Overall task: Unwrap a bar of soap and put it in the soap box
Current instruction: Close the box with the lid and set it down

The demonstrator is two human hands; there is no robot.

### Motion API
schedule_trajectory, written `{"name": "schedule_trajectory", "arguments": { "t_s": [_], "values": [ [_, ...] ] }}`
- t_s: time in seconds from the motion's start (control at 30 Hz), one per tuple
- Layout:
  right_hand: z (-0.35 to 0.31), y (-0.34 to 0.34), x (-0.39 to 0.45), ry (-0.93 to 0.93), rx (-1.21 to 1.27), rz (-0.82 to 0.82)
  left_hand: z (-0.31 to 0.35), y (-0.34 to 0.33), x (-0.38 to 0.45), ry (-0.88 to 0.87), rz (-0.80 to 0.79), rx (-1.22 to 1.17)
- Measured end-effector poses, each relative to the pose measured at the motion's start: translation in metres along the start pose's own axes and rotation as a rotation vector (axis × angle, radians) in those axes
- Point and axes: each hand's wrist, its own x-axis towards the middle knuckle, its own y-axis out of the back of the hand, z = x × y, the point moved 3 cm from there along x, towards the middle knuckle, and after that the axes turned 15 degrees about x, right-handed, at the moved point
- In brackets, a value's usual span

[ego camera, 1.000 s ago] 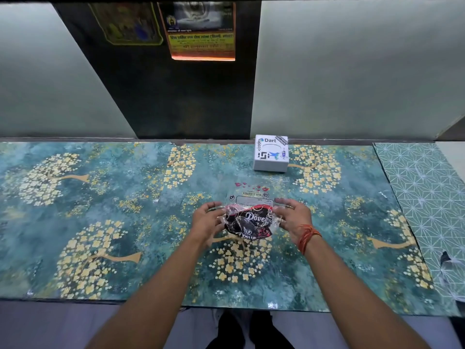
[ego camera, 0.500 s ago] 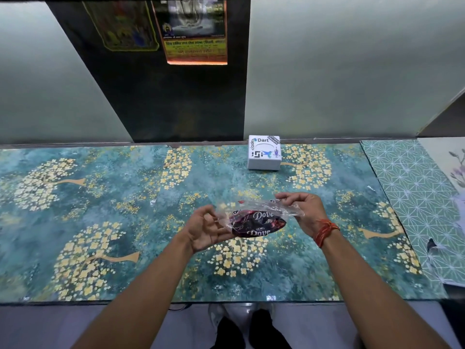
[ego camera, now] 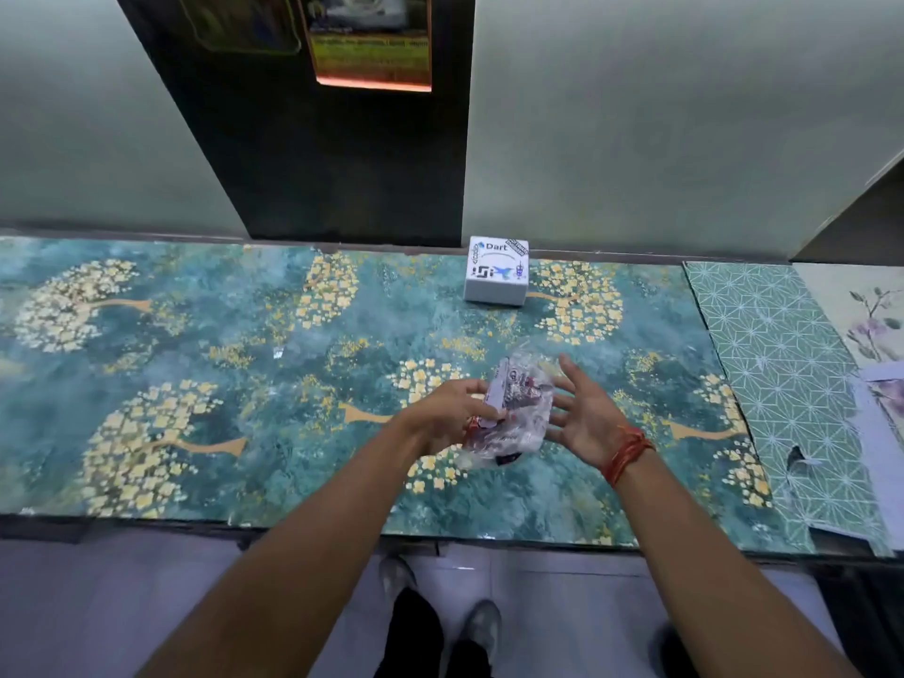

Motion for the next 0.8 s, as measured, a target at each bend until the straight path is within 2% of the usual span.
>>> {"name": "schedule_trajectory", "arguments": {
  "t_s": [0.1,0.17,0.23,0.33,0.5,0.6,0.7,0.8],
  "values": [
    [0.017,0.008,-0.016,0.004,-0.039,-0.005,-0.016,-0.021,0.010,-0.026,0.212,-0.056],
    [0.021,0.012,-0.020,0.113,-0.168,0.029,-0.026,-0.032,0.011,-0.028,0.271,-0.045],
    [0.021,0.017,-0.023,0.221,-0.256,0.096,-0.036,-0.040,0.007,-0.026,0.253,-0.057],
    [0.023,0.024,-0.035,0.293,-0.250,0.116,-0.045,-0.050,-0.002,-0.054,0.210,-0.132],
    [0.043,0.046,-0.049,0.422,-0.314,0.149,-0.056,-0.066,-0.005,-0.098,0.225,-0.148],
    [0.063,0.067,-0.065,0.377,-0.240,0.159,-0.077,-0.082,0.006,-0.034,0.195,-0.207],
    [0.080,0.082,-0.098,0.291,-0.022,0.072,-0.099,-0.103,0.007,0.033,0.153,-0.267],
    [0.100,0.102,-0.131,0.301,0.065,-0.019,-0.121,-0.129,0.006,0.114,0.095,-0.334]
  ]
}}
